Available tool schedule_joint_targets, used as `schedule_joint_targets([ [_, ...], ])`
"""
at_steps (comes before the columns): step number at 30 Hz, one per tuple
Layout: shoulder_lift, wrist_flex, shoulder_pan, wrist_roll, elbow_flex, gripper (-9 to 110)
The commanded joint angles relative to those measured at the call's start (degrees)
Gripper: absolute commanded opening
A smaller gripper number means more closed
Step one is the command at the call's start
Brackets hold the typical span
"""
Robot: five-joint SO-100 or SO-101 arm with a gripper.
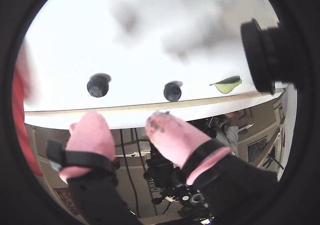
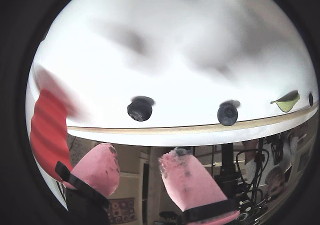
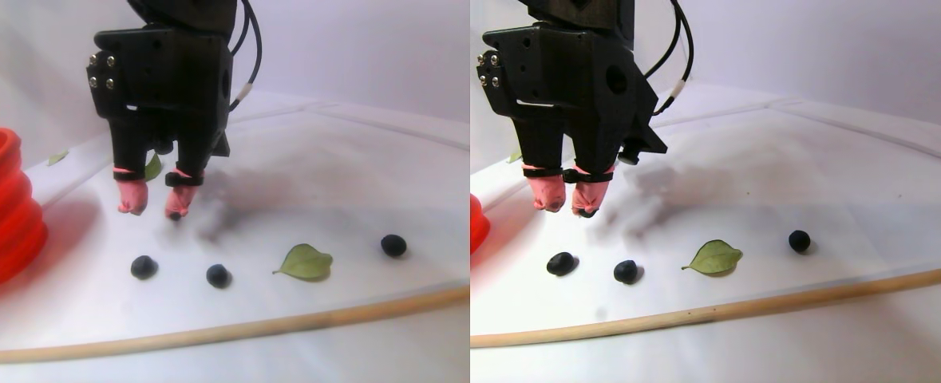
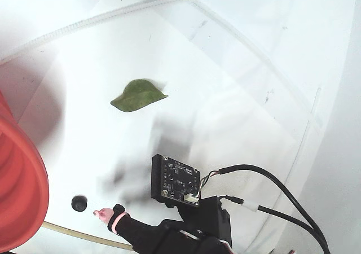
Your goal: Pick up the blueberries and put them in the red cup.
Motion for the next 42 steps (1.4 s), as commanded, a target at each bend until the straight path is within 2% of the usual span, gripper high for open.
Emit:
schedule_joint_targets([
  [1,-0.79,-1.05,-1.93,0.62,1.67,16],
  [28,-15.47,-12.92,-2.55,0.88,0.7,16],
  [42,-17.23,-13.18,-3.43,2.72,-2.37,16],
])
